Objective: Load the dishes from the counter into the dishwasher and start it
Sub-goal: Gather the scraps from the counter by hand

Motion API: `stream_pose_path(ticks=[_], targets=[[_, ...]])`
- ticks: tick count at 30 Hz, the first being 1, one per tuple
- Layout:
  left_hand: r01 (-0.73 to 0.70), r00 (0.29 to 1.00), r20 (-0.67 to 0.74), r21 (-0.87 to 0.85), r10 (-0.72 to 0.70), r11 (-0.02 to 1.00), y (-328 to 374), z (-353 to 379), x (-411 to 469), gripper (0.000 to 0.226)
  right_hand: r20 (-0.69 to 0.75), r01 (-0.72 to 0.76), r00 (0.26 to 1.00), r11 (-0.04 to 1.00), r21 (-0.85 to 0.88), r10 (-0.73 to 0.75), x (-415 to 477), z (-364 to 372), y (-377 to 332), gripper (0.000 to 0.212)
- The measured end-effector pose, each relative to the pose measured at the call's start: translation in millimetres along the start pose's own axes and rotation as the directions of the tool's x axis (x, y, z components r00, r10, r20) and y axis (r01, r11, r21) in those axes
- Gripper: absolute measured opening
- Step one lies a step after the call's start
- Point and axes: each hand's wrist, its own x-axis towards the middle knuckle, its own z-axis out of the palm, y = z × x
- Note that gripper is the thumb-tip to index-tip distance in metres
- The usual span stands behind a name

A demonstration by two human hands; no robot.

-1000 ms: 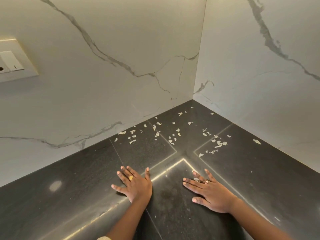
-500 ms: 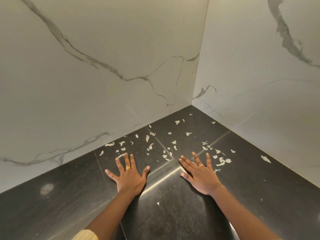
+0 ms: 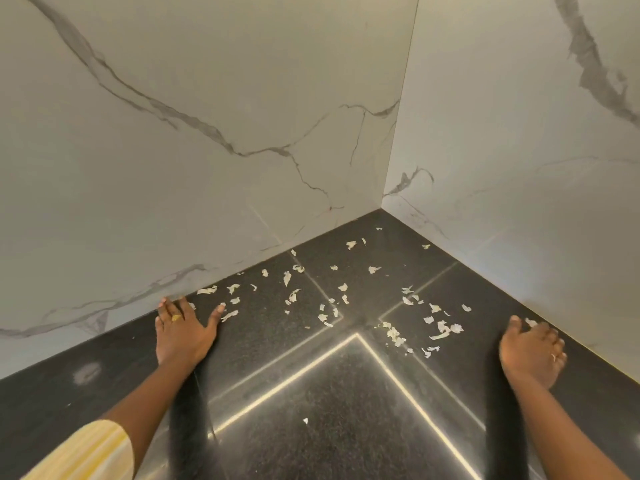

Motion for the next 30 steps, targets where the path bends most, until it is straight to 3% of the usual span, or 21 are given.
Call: stream_pose_path(ticks=[6,9,11,13,14,15,16,17,20,21,24,27,30], targets=[[0.000,1.000,0.020,-0.073,0.002,0.997,17,5,2,0.082,0.155,0.259,0.957,0.963,-0.079,-0.245,6,30,-54,0.067],[-0.042,0.998,0.043,-0.084,0.046,0.996,30,9,9,0.077,0.206,0.438,0.887,0.895,-0.088,-0.413,-3,47,-85,0.061],[-0.062,0.997,0.043,-0.096,0.066,0.993,39,10,12,0.075,0.302,0.617,0.758,0.786,-0.044,-0.578,-14,54,-100,0.056],[-0.114,0.991,0.050,-0.141,0.122,0.983,48,9,12,0.069,0.449,0.772,0.540,0.631,0.072,-0.712,-22,55,-107,0.055],[-0.165,0.983,0.055,-0.154,0.175,0.974,52,9,13,0.065,0.515,0.792,0.441,0.588,0.163,-0.735,-25,51,-108,0.054],[-0.225,0.969,0.070,-0.158,0.238,0.962,57,8,13,0.063,0.549,0.763,0.386,0.591,0.262,-0.742,-25,45,-109,0.054],[-0.290,0.947,0.093,-0.166,0.308,0.943,62,8,13,0.062,0.531,0.715,0.389,0.610,0.340,-0.752,-22,39,-109,0.055],[-0.368,0.911,0.123,-0.182,0.393,0.912,66,7,14,0.063,0.471,0.676,0.444,0.630,0.382,-0.763,-15,36,-109,0.056],[-0.572,0.765,0.179,-0.254,0.619,0.780,77,3,19,0.081,0.307,0.630,0.651,0.720,0.292,-0.694,23,37,-107,0.056],[-0.577,0.762,0.151,-0.283,0.630,0.766,78,3,24,0.090,0.318,0.606,0.685,0.754,0.252,-0.656,38,41,-107,0.059],[-0.486,0.851,0.060,-0.283,0.521,0.827,75,3,42,0.086,0.407,0.607,0.682,0.781,0.149,-0.608,73,57,-117,0.068],[-0.467,0.863,0.140,-0.143,0.485,0.873,81,7,53,0.059,0.422,0.668,0.653,0.741,0.070,-0.629,92,78,-140,0.071],[-0.455,0.865,0.159,-0.149,0.475,0.878,97,9,58,0.054,0.412,0.702,0.643,0.712,0.022,-0.646,99,98,-169,0.076]])
